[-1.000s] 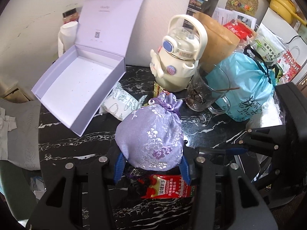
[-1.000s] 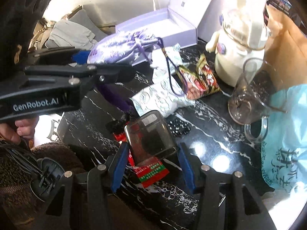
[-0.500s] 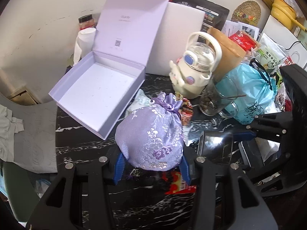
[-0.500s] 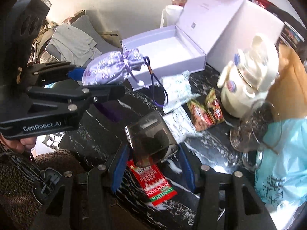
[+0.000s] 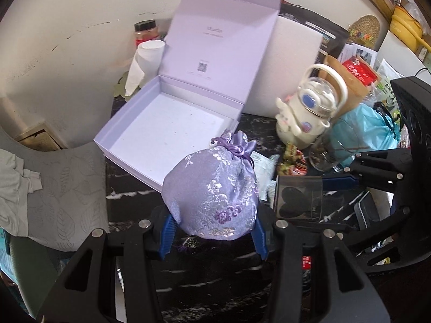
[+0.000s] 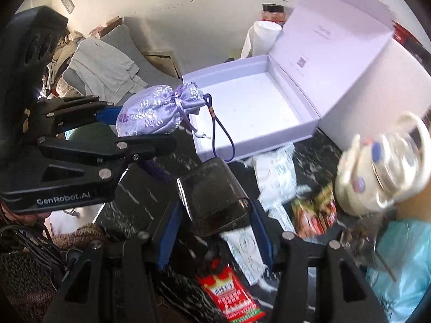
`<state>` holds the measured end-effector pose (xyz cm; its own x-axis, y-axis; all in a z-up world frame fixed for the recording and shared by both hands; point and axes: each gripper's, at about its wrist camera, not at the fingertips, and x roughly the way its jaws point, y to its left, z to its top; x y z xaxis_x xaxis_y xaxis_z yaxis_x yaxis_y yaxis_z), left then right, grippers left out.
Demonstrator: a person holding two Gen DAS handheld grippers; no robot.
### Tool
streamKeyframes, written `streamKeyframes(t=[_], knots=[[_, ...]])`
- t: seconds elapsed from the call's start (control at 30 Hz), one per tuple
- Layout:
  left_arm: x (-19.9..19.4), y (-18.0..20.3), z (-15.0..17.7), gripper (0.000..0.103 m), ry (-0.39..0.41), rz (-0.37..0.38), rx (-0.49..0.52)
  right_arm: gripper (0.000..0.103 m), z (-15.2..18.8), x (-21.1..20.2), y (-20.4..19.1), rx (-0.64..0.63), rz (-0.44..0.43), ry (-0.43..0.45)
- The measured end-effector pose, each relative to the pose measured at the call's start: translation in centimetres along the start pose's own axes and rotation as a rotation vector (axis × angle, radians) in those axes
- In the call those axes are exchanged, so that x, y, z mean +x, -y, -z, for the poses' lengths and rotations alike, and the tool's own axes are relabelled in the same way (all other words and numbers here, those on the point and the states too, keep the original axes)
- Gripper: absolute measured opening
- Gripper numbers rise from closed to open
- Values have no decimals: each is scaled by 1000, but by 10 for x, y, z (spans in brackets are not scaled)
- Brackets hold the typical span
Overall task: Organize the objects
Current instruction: 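Carry the pouch and the dark case into the lavender gift box with both tools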
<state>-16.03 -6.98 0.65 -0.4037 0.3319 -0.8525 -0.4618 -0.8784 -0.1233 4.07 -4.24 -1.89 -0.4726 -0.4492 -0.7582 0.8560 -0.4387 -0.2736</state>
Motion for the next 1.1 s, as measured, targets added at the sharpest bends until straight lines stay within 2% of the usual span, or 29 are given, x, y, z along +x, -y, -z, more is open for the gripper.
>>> streamKeyframes(t=[0.53, 0.77, 1.1], knots=[[62, -98, -72, 45, -27, 20, 14, 53, -102, 58, 9, 11, 16, 21], [91, -124, -100, 45, -27, 15, 43, 53, -134, 86, 21, 26, 18, 19], [142, -146, -118, 45, -46, 9, 55, 53, -164, 127, 39, 61, 31, 30]])
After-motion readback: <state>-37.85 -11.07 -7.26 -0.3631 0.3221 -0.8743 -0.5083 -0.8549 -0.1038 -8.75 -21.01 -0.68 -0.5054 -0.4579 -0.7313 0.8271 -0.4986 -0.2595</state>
